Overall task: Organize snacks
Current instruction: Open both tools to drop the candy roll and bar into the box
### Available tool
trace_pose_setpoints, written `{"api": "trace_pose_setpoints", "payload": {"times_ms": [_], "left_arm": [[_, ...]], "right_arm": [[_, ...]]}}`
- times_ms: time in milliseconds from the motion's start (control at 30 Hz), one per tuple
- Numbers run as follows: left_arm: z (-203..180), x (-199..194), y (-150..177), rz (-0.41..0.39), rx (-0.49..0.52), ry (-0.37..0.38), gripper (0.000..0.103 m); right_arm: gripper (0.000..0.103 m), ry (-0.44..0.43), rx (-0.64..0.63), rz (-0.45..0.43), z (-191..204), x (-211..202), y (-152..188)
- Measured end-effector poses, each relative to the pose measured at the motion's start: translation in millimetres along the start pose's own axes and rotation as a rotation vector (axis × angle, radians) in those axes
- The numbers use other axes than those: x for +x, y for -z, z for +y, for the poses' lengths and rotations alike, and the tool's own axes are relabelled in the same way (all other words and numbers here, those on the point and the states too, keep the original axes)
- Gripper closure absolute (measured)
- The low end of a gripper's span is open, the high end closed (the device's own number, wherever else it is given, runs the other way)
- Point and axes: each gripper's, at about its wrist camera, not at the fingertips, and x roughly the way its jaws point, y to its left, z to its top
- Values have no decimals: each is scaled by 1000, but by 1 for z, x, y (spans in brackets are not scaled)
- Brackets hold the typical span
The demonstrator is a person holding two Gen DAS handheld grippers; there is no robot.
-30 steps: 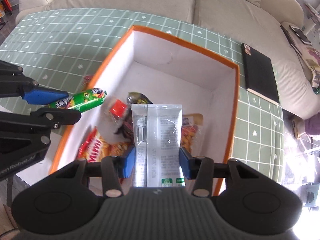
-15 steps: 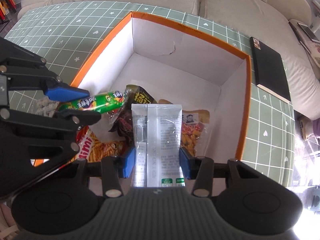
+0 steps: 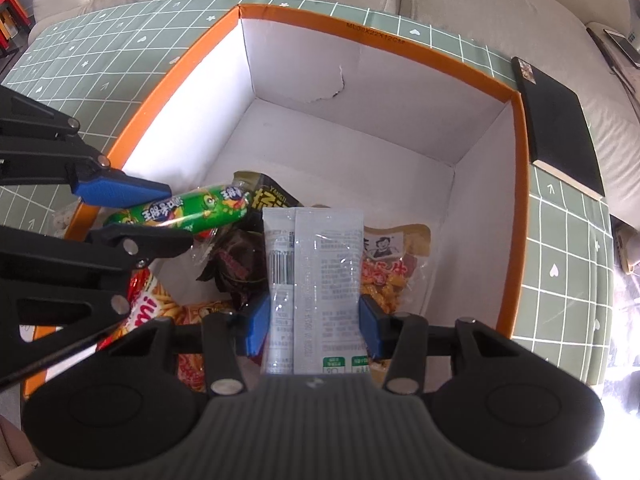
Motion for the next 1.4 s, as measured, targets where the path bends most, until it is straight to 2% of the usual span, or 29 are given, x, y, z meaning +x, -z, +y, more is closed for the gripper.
{"api": "trace_pose_setpoints", "payload": {"times_ms": [200, 500, 700, 800, 833, 933, 1033, 1200, 1233, 1300, 1333, 1367, 1400], "left_arm": [[1, 7, -2, -6, 7, 21, 79], [-4, 12, -6, 7, 42, -5, 78], [-2, 9, -6, 8, 51, -12, 70], [-2, 4, -6, 13, 52, -19, 62], [-1, 2, -7, 16, 52, -25, 57], [-1, -3, -6, 25, 62, -18, 55], [-3, -9, -6, 40, 78, -35, 51], [-6, -24, -5, 51, 88, -18, 48], [-5, -27, -5, 52, 84, -11, 47], [-5, -35, -4, 46, 80, -6, 40], [-5, -39, -3, 44, 80, -16, 26], [-6, -42, -1, 36, 84, -24, 21], [-6, -46, 1, 22, 90, -30, 21]], "right_arm": [[57, 16, -37, -11, -1, 2, -2], [56, 22, -74, -12, 1, 4, -3], [55, 32, -84, -5, 3, 3, -3], [55, 43, -89, 8, 5, 4, -5], [55, 45, -88, 10, 5, 4, -6], [54, 44, -91, 22, 5, 4, -6], [48, 56, -97, 35, 7, 4, -6], [25, 86, -132, 50, 16, 1, -6], [23, 90, -139, 51, 17, 0, -6], [16, 103, -154, 52, 20, -3, -5], [12, 114, -163, 54, 22, -4, -5], [8, 124, -170, 55, 23, -5, -5], [8, 124, -176, 56, 24, -6, -4]]}}
